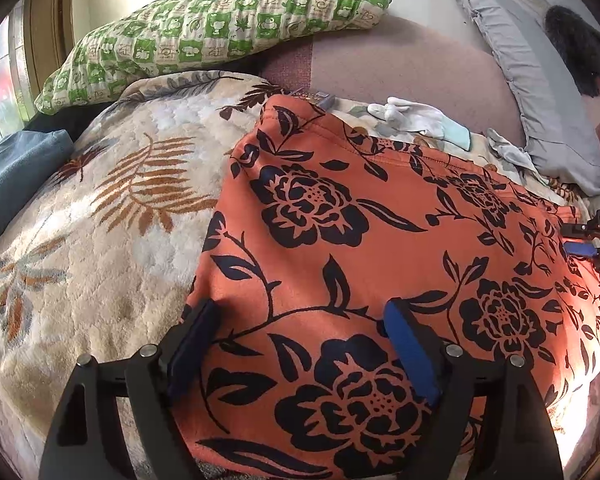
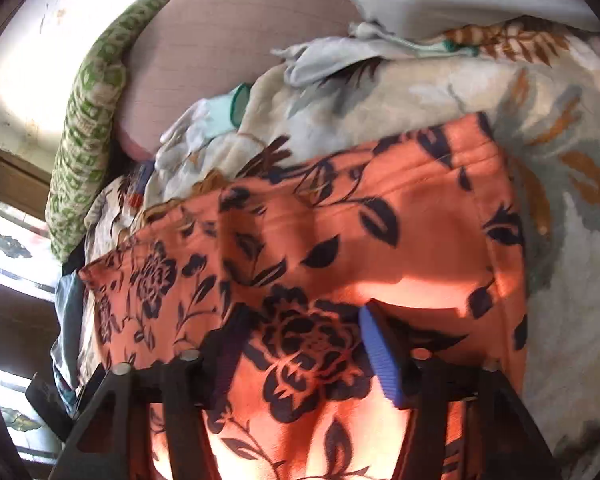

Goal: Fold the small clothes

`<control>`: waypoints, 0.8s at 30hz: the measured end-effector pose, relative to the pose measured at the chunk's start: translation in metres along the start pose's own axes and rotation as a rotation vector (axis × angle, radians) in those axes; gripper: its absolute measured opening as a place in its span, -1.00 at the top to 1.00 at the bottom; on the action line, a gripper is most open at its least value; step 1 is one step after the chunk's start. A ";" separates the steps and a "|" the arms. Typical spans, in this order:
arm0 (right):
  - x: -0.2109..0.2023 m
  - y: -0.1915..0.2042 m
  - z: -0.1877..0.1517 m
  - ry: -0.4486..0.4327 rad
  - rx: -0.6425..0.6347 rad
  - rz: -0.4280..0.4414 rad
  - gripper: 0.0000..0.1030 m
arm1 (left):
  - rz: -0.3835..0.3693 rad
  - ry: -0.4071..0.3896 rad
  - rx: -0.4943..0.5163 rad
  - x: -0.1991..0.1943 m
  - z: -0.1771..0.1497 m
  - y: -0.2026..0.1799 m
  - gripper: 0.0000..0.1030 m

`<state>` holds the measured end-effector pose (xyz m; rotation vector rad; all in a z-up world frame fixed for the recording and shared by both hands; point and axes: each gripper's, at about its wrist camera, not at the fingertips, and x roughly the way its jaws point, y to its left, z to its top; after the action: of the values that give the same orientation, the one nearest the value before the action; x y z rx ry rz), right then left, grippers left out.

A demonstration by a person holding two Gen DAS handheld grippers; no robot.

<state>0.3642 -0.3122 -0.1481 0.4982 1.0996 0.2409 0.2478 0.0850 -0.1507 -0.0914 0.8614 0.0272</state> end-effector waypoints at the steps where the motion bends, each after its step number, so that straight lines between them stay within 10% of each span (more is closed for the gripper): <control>1: -0.007 -0.004 0.002 -0.032 0.036 -0.017 0.18 | -0.002 0.002 -0.005 0.000 0.001 0.001 -0.67; 9: -0.017 -0.002 0.016 -0.057 0.020 -0.144 0.15 | -0.009 0.006 -0.011 0.001 0.002 0.002 -0.67; 13: -0.062 -0.005 0.015 -0.215 0.002 -0.119 -0.61 | -0.023 0.012 -0.030 0.001 0.005 0.004 -0.67; 15: -0.062 -0.015 0.012 -0.150 -0.016 -0.226 -0.62 | -0.050 -0.005 -0.053 -0.006 0.008 0.010 -0.67; 20: -0.103 -0.064 -0.023 -0.176 0.132 -0.029 -0.62 | -0.075 -0.194 -0.137 -0.052 0.025 0.047 -0.82; 24: -0.083 -0.080 -0.052 -0.015 0.144 0.125 -0.63 | -0.248 -0.082 -0.306 -0.030 0.029 0.087 -0.88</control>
<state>0.2767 -0.4030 -0.1407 0.6977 1.0770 0.2675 0.2454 0.1744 -0.1151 -0.4801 0.7537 -0.0696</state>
